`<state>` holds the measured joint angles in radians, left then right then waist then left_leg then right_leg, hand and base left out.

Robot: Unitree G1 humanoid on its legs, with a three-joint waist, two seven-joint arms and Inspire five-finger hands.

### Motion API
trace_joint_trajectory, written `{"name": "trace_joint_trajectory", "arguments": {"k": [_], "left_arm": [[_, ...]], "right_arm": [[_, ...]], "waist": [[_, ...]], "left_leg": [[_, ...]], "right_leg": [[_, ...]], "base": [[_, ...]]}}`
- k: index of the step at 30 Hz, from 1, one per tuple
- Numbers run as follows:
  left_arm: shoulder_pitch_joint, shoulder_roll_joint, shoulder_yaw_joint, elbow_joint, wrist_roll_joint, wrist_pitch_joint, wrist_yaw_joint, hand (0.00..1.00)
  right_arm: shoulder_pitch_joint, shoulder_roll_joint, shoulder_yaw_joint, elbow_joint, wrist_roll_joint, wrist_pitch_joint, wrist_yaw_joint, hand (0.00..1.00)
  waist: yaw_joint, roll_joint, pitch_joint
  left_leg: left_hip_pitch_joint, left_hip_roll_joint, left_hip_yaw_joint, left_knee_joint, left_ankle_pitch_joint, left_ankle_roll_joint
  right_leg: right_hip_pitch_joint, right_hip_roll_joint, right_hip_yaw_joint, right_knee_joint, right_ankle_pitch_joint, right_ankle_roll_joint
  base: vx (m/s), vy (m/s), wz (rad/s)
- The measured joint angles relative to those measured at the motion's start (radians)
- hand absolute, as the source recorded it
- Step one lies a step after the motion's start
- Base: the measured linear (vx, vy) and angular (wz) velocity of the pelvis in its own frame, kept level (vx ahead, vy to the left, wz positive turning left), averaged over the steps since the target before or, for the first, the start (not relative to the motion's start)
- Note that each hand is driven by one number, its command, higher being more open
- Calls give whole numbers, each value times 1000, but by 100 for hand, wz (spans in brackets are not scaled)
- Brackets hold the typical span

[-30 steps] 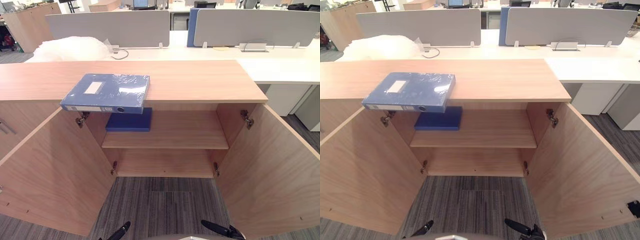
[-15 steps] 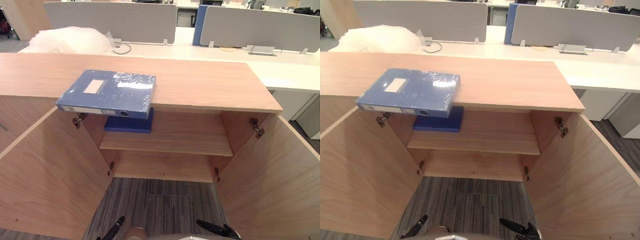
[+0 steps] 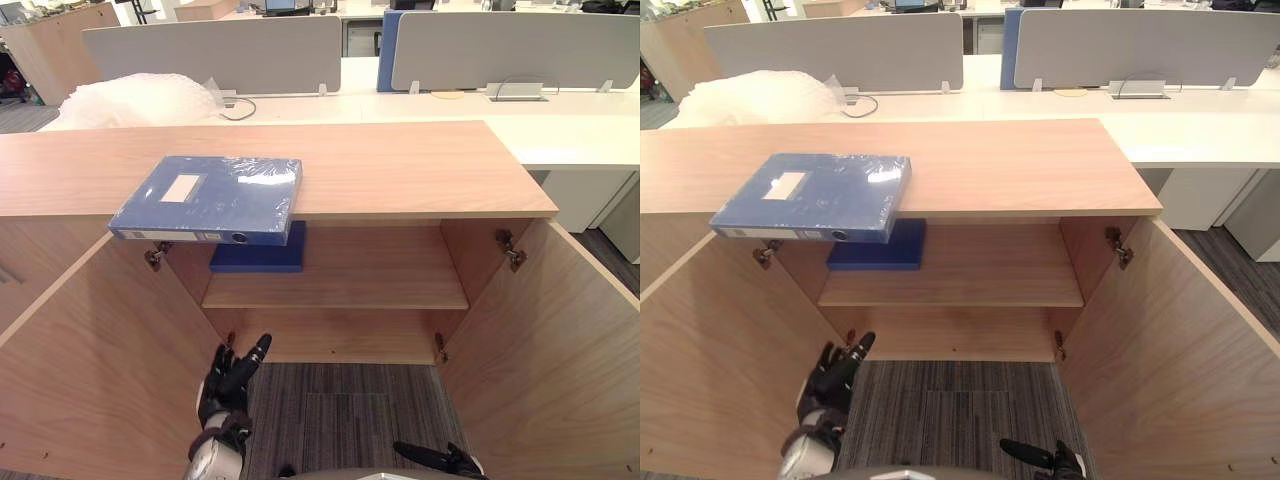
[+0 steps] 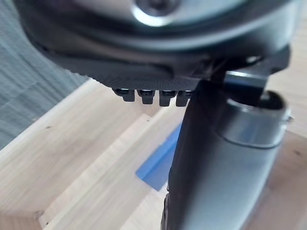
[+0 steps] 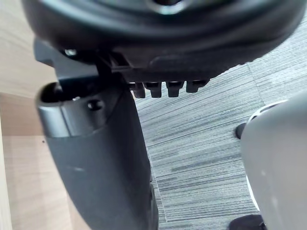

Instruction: Walk over to the cabinet, pick up the folder, carry it to the office cabinet, place the folder inside the office cabinet, then close the office cabinet door

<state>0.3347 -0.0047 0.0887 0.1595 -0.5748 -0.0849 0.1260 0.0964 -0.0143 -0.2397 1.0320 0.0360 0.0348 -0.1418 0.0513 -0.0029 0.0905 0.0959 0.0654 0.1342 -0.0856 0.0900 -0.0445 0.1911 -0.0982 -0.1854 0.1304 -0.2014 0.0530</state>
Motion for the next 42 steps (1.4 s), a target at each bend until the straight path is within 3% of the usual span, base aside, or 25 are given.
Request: {"name": "trace_joint_trajectory", "arguments": {"k": [3, 7, 12, 16, 32, 42], "left_arm": [[0, -1, 14, -64, 306, 0, 89, 100], [-1, -2, 45, -97, 713, 59, 239, 100], [-3, -26, 87, -200, 1001, 149, 374, 100], [-8, -52, 91, -298, 1044, 153, 439, 100], [-71, -45, 128, -356, 1244, 224, 525, 100], [-137, 40, 128, -393, 1326, 225, 524, 100]], "right_arm": [[1, 2, 29, -4, -2, 0, -7, 100], [8, 8, 47, -18, -27, -1, -33, 100], [22, 13, 65, -17, -36, -3, -56, 100], [32, 11, 65, -16, -37, -4, -60, 100], [35, 10, 64, 10, -56, -18, -65, 100], [18, 3, 63, 46, -75, -40, -59, 100]], "waist": [[3, 2, -5], [7, -5, -10], [21, -16, -31], [24, -12, -52], [23, -8, -88], [21, 0, -93]], "left_leg": [[1, -2, 5, 0, 0, 0], [2, -2, 8, -1, 0, 1], [-2, 4, 15, 0, 0, -1], [-4, 8, 16, 3, 0, -1], [-2, 24, 36, 10, -2, -7], [-1, 24, 43, 8, -3, -8]], "right_leg": [[4, -2, 5, -12, 6, 3], [6, -1, 9, -18, 8, 4], [5, 8, 21, -29, 11, 0], [5, 12, 25, -34, 15, -3], [1, 31, 63, -42, 19, -9], [-4, 34, 78, -42, 20, -11]], "base": [[-44, 25, -4], [-9, 6, -1], [-5, -2, -3], [-1, -1, -1], [-24, 0, -4], [-3, 5, -2]]}}
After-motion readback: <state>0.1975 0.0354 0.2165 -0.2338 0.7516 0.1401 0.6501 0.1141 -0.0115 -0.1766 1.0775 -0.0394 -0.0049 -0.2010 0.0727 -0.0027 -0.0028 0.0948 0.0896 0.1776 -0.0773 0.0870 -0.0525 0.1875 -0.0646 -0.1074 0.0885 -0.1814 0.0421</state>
